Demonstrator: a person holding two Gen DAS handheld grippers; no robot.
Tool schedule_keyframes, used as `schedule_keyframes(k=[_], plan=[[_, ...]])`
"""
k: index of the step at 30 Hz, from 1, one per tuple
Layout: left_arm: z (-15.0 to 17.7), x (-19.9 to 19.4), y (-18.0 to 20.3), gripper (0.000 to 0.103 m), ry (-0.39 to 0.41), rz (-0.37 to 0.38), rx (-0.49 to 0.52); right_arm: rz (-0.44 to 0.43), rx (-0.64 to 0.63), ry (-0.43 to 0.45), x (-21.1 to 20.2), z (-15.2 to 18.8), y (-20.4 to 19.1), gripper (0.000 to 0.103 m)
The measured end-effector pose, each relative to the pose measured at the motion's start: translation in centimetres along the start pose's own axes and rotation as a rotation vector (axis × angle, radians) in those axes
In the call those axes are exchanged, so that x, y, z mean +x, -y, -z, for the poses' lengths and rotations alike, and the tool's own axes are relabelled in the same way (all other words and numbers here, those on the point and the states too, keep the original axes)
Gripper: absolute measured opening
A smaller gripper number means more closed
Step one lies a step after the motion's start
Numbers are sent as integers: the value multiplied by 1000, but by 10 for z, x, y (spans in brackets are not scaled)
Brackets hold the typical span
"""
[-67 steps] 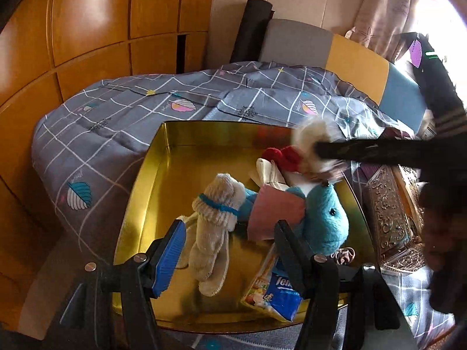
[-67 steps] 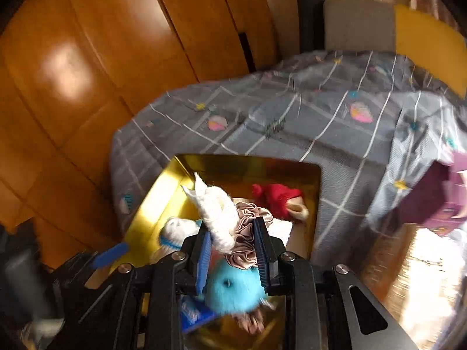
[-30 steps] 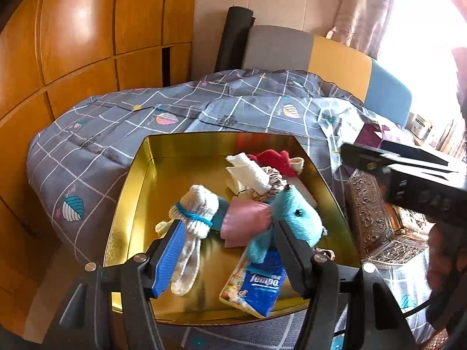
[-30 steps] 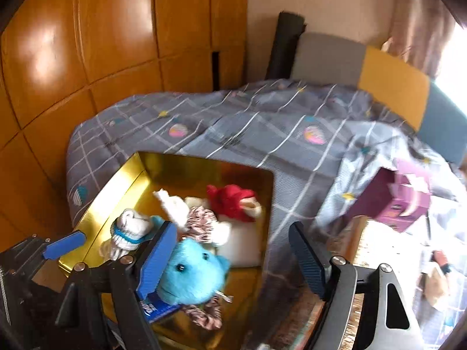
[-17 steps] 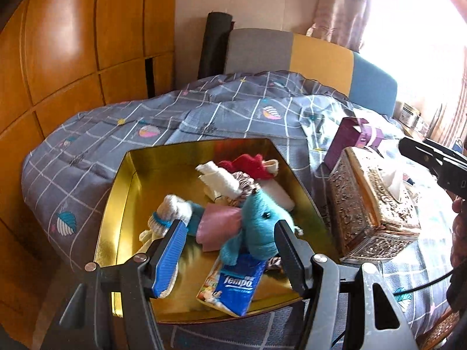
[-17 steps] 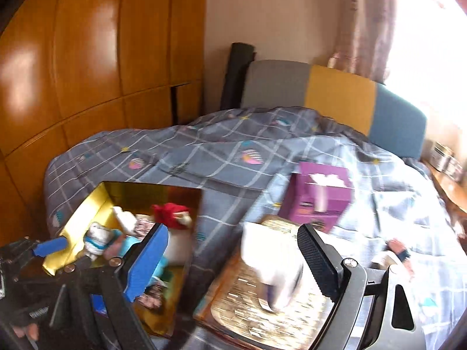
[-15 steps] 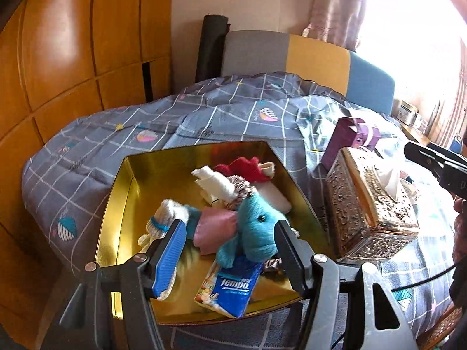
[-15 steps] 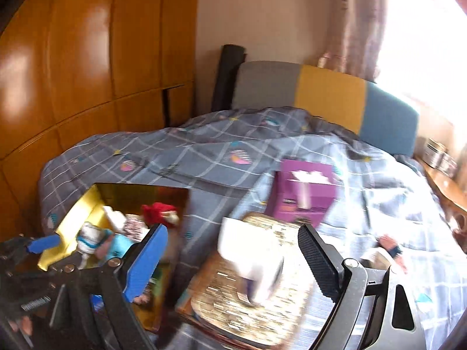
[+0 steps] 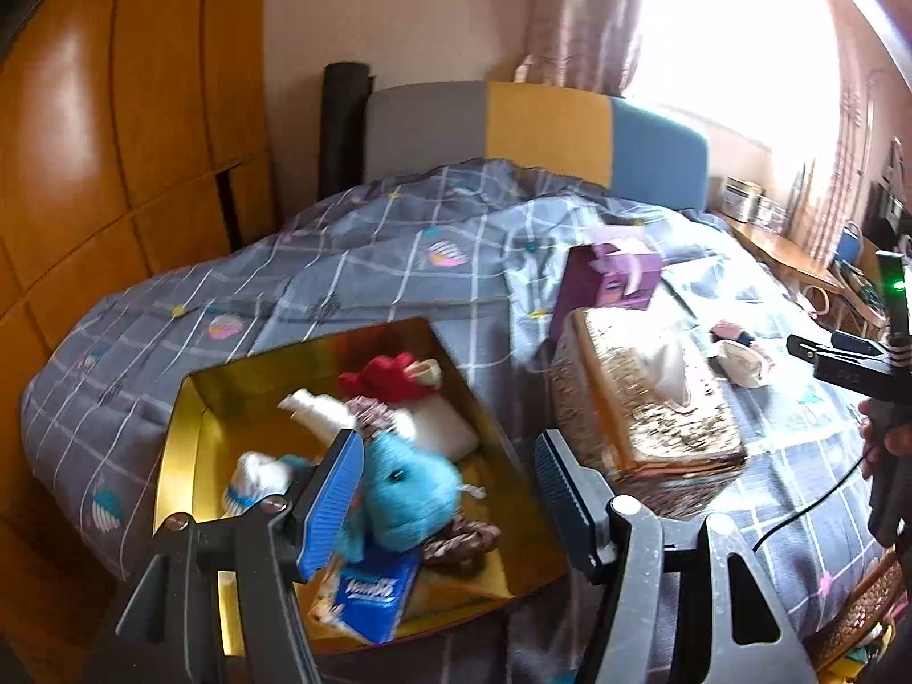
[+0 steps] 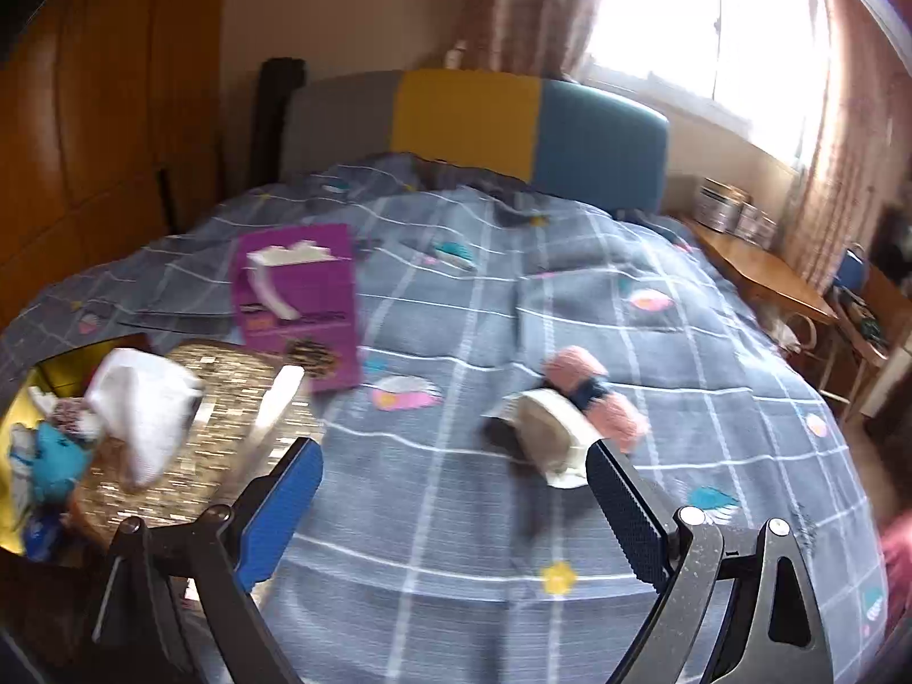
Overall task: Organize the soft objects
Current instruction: 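Move both tools back over the bed toward the pink towel and white packet, then grasp the white printed packet with the left tool while the right tool approaches the pink towel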
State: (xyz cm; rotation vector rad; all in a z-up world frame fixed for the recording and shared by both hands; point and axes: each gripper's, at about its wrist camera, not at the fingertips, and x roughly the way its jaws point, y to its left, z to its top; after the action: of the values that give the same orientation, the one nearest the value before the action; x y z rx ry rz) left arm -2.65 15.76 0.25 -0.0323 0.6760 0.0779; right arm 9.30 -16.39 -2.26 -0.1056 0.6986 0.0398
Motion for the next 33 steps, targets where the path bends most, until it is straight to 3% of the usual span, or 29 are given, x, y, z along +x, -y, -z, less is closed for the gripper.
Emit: schedule_keyframes(k=[7, 12, 16, 24, 29, 33], plan=[[-26, -6, 42, 64, 35, 82, 70, 164, 95, -63, 31, 10, 90, 94], [-46, -7, 88, 64, 49, 168, 143, 271, 334, -134, 48, 36, 162, 94], [-55, 2, 132, 64, 22, 245, 201, 249, 551, -155, 49, 44, 201, 94], [-76, 33, 223, 64, -127, 453, 218, 215, 712, -200, 50, 58, 227, 94], [-79, 70, 278, 64, -221, 492, 211, 176, 712, -194, 48, 57, 221, 94], [-75, 117, 310, 64, -319, 478, 174, 148, 728, -180, 46, 57, 223, 94]])
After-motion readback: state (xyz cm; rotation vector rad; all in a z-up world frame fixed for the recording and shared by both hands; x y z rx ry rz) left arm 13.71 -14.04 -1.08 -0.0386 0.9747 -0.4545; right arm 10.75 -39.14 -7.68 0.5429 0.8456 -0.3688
